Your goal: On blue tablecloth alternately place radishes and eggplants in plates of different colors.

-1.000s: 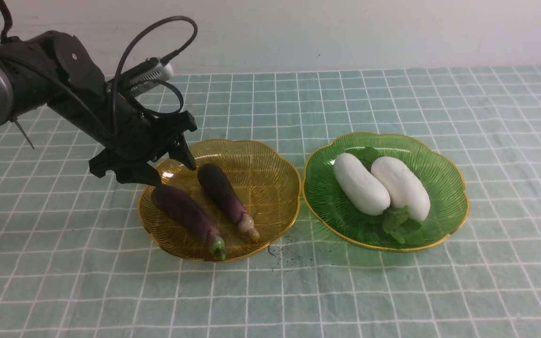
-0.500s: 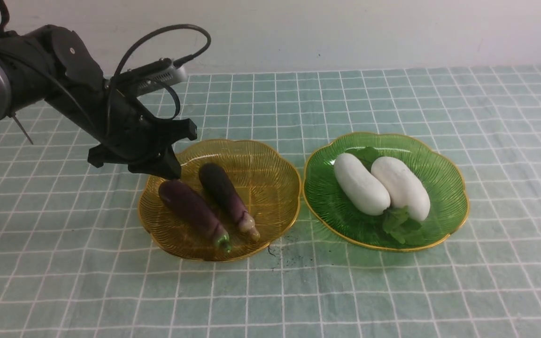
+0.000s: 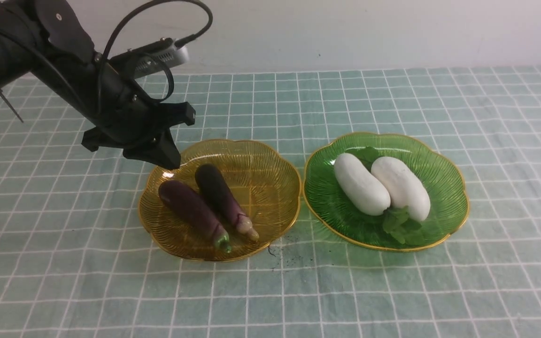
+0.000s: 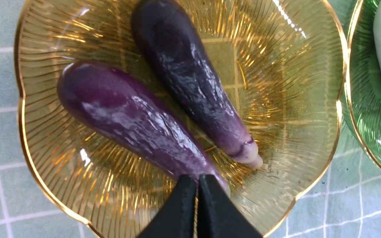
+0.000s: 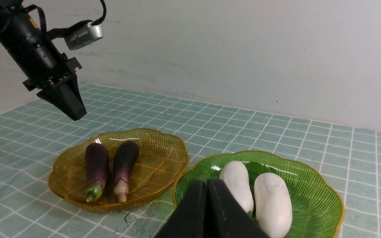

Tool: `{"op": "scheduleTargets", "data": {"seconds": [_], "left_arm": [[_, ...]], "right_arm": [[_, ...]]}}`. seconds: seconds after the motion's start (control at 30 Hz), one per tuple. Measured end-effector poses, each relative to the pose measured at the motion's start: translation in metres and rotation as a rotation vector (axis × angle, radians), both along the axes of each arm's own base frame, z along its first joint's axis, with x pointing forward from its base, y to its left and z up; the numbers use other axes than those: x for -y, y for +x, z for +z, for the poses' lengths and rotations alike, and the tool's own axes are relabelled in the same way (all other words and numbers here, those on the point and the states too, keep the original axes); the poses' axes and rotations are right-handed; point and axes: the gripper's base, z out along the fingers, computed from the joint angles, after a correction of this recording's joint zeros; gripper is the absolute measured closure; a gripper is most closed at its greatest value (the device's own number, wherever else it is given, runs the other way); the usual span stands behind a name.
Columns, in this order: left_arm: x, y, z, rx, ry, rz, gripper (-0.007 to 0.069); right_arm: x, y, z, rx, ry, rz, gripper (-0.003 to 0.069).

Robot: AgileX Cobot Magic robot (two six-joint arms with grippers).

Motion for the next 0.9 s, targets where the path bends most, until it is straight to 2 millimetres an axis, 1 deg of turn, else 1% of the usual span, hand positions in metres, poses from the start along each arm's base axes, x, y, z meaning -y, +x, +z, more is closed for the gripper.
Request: {"op": "scheduleTargets", "data": {"seconds": [0.07,0.1,0.13,0.17,0.3,0.37,0.4,0.43,0.5,0.57,0.6,0.67,0.7,0.73,0.9], "left_arm": [[0.0,0.0,0.0,0.0,0.002,0.0,0.0632],[0.0,0.0,0.0,0.002,0.002,0.0,0.0632],[0.0,0.0,0.0,0.002,0.002,0.0,0.0632],[0.0,0.0,0.0,0.002,0.002,0.0,0.0632],[0.0,0.0,0.001,0.006,0.002,0.001,0.0632],[-0.001,-0.004,0.01,0.025,0.0,-0.001,0.0632],[-0.001,-0.005,0.011,0.028,0.001,-0.002,0.0632],[-0.001,-0.008,0.017,0.042,0.0,-0.006,0.0632],[-0.003,-0.022,0.044,0.107,0.004,-0.036,0.0632],[-0.004,-0.033,0.064,0.162,0.004,-0.05,0.0632],[-0.004,-0.037,0.07,0.178,0.003,-0.053,0.0632],[-0.007,-0.062,0.103,0.263,0.005,-0.082,0.0632],[-0.008,-0.072,0.113,0.287,0.007,-0.094,0.0632],[-0.009,-0.087,0.128,0.317,0.012,-0.11,0.0632],[-0.02,-0.147,0.174,0.45,0.081,-0.166,0.0632]], "right_arm": [[0.003,-0.001,-0.011,-0.006,-0.003,-0.025,0.0673],[0.005,-0.002,-0.024,-0.024,-0.01,-0.056,0.0673],[0.005,-0.002,-0.024,-0.024,-0.01,-0.056,0.0673],[0.009,-0.003,-0.041,-0.044,-0.017,-0.107,0.0673],[0.015,-0.004,-0.069,-0.072,-0.026,-0.195,0.0673],[0.017,-0.005,-0.081,-0.087,-0.034,-0.232,0.0673],[0.017,-0.005,-0.084,-0.092,-0.038,-0.236,0.0673],[0.019,-0.005,-0.089,-0.096,-0.049,-0.253,0.0673],[0.022,-0.006,-0.096,-0.091,-0.08,-0.304,0.0673],[0.024,-0.006,-0.096,-0.09,-0.103,-0.337,0.0673],[0.025,-0.006,-0.096,-0.092,-0.105,-0.34,0.0673],[0.027,-0.007,-0.098,-0.113,-0.121,-0.376,0.0673],[0.027,-0.007,-0.098,-0.116,-0.121,-0.382,0.0673],[0.028,-0.007,-0.098,-0.116,-0.121,-0.386,0.0673],[0.027,-0.007,-0.099,-0.13,-0.092,-0.383,0.0673]]}}
